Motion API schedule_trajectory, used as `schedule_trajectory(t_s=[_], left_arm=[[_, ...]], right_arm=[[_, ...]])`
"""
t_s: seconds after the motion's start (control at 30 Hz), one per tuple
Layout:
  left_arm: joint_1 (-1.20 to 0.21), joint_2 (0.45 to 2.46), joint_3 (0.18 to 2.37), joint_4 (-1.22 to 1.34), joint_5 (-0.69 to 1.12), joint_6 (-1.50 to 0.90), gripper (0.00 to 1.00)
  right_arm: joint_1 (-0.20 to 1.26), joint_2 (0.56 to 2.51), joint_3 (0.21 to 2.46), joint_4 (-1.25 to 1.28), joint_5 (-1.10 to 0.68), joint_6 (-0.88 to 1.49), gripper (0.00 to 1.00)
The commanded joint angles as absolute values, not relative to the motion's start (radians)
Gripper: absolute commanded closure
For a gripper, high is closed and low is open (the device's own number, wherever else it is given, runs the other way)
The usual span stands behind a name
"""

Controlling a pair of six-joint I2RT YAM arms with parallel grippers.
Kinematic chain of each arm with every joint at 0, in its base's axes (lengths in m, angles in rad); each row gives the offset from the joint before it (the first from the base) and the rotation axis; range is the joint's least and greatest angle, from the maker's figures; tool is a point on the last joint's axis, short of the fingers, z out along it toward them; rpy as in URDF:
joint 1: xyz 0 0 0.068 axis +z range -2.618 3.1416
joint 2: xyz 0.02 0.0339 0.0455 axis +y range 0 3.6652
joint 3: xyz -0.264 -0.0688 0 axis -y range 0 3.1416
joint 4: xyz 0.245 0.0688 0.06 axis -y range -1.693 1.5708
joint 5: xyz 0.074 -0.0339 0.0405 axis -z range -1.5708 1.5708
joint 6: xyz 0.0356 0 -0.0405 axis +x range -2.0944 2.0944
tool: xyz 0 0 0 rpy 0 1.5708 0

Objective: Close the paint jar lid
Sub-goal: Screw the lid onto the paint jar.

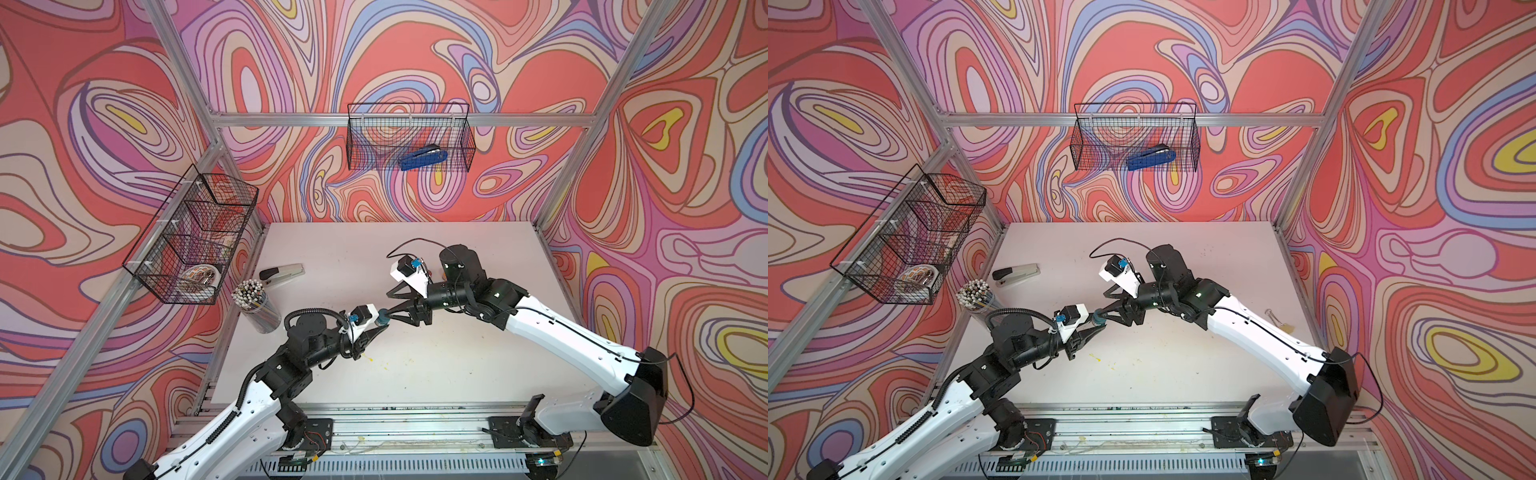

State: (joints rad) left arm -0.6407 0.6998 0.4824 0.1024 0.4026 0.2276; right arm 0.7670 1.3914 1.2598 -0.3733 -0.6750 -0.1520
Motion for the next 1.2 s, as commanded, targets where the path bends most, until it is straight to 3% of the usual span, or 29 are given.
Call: schedule_trajectory(t_s=[0.0, 0.23, 0.47, 1.17], left_arm=[[-0.641, 0.709, 0.507, 0.149, 0.404, 0.226, 0.72], [-0.641, 0.721, 0.508, 0.161, 0.392, 0.234, 0.72], [-0.641, 0.727, 0.508, 0.167, 0.382, 0.236, 0.72], [-0.641, 0.738, 0.544, 0.172, 0.360, 0.243, 0.72]], right_arm=[[0.763, 1.422, 1.288, -0.400, -0.715, -0.164, 0.42], [0.763, 1.434, 1.290, -0.398, -0.716, -0.152, 0.43], [0.765, 1.436, 1.288, -0.419, -0.726, -0.153, 0.52], [0.790, 1.467, 1.299, -0.436, -0.700, -0.148, 0.56]])
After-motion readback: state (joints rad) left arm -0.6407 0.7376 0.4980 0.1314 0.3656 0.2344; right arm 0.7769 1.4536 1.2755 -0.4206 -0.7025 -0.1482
